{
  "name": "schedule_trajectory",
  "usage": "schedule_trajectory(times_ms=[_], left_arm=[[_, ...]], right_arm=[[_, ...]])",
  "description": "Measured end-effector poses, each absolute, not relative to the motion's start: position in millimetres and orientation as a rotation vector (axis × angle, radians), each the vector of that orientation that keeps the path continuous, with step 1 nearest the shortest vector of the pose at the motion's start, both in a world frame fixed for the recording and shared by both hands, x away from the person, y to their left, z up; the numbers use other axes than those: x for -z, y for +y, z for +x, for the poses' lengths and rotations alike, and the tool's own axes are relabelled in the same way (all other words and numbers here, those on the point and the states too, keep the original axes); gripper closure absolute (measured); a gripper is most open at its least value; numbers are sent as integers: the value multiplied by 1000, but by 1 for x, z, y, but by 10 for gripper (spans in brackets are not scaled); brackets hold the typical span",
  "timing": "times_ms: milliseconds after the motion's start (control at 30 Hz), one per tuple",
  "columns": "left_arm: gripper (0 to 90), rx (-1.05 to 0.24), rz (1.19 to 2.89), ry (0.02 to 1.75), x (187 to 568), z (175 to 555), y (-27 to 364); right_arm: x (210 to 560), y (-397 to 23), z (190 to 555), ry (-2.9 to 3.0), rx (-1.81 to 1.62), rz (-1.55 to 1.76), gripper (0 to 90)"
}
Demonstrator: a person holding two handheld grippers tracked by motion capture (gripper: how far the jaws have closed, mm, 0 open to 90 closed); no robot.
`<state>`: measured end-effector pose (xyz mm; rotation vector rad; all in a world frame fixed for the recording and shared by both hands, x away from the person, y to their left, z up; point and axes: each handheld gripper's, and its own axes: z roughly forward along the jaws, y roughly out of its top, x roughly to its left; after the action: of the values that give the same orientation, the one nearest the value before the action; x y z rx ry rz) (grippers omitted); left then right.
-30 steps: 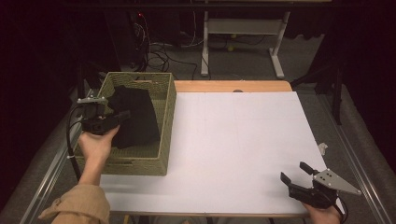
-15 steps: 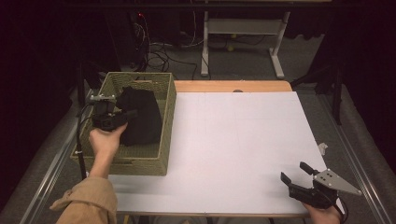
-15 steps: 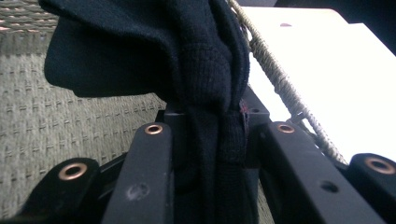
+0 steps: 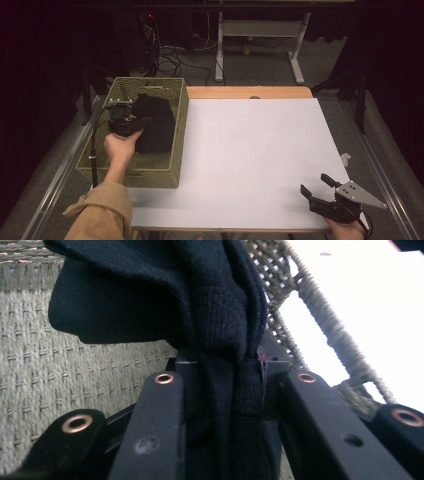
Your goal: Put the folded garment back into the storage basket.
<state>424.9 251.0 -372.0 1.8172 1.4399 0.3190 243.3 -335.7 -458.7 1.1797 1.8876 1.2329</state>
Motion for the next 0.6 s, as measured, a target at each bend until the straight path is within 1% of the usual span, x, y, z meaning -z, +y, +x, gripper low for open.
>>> schedule_trajectory(times_ms=[267,433,600], left_arm=[[663,-352,1845,1482,378,433,253],[653,-393,1907,1490,380,439,253],[641,-403,1922,1511,383,442,255]], right_arm=[[459,-336,244,1891,-1229,1179,193],[459,-336,244,1893,-1228,1181,194],[459,-336,244,1893,-1228,1181,193]])
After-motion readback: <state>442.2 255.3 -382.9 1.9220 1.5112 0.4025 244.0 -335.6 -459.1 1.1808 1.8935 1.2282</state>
